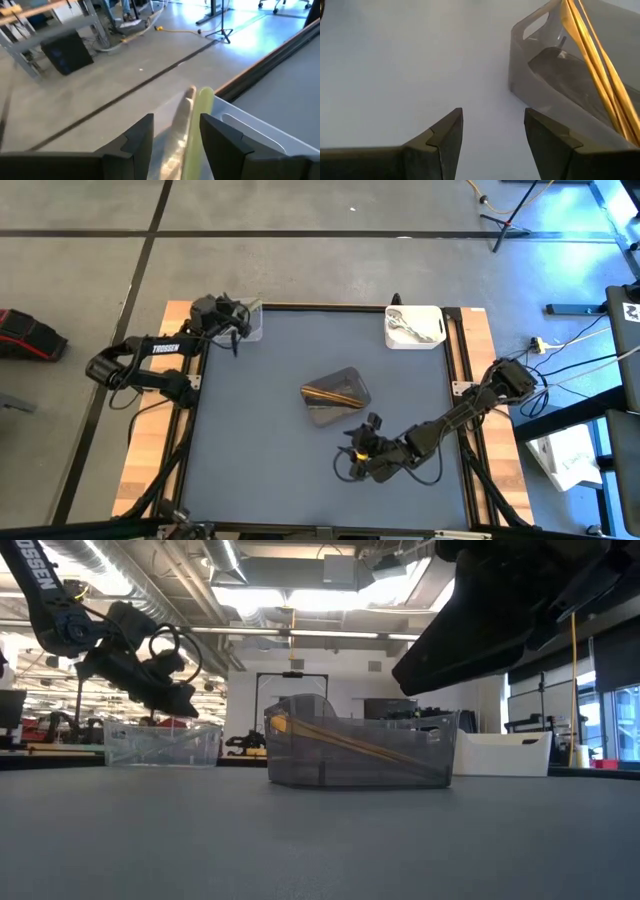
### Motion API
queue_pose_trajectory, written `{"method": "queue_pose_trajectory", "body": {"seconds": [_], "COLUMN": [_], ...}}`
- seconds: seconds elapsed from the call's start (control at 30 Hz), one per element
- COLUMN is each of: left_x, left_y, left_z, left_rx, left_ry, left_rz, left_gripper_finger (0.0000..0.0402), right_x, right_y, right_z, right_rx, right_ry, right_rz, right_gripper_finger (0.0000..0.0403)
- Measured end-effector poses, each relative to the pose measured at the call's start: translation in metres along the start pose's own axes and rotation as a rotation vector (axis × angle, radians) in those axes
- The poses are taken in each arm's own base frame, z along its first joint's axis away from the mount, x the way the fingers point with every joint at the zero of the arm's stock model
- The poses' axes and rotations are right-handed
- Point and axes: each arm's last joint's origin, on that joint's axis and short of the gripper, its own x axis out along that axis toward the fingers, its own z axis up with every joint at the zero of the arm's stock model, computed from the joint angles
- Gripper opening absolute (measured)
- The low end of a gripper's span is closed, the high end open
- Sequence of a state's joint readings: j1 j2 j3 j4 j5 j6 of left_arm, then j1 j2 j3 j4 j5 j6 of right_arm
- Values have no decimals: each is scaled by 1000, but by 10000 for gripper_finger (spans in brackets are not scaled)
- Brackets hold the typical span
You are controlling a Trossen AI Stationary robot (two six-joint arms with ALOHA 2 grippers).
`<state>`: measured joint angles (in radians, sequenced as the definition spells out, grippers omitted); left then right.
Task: Sort silverware by color (type)
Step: Adjust the green table knife in the transparent bin
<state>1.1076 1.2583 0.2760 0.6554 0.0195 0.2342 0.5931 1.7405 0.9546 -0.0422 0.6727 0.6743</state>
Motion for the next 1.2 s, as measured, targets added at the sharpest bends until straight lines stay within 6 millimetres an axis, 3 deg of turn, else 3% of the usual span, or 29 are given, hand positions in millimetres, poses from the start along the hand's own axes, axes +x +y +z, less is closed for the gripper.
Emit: {"method": "queue_pose_trajectory", "body": {"seconds": [0.33,0.63,0.73,1.03,1.2], "left_x": [-5,-34,-45,-77,-89], "left_y": [-10,-24,-31,-68,-84], "left_z": [-2,14,15,17,3], "left_rx": [-139,-133,-152,-197,-163], "left_ry": [58,51,76,151,317], "left_rz": [-105,-181,-250,-683,-620], "left_gripper_finger": [154,154,154,154,153], "right_x": [0,4,6,6,6], "right_y": [0,-5,-7,-7,-7], "right_z": [0,3,5,4,4], "right_rx": [-1,-11,-5,-11,-11], "right_ry": [0,8,14,23,23], "right_rz": [-2,-9,-9,1,1], "right_gripper_finger": [198,198,198,198,198]}}
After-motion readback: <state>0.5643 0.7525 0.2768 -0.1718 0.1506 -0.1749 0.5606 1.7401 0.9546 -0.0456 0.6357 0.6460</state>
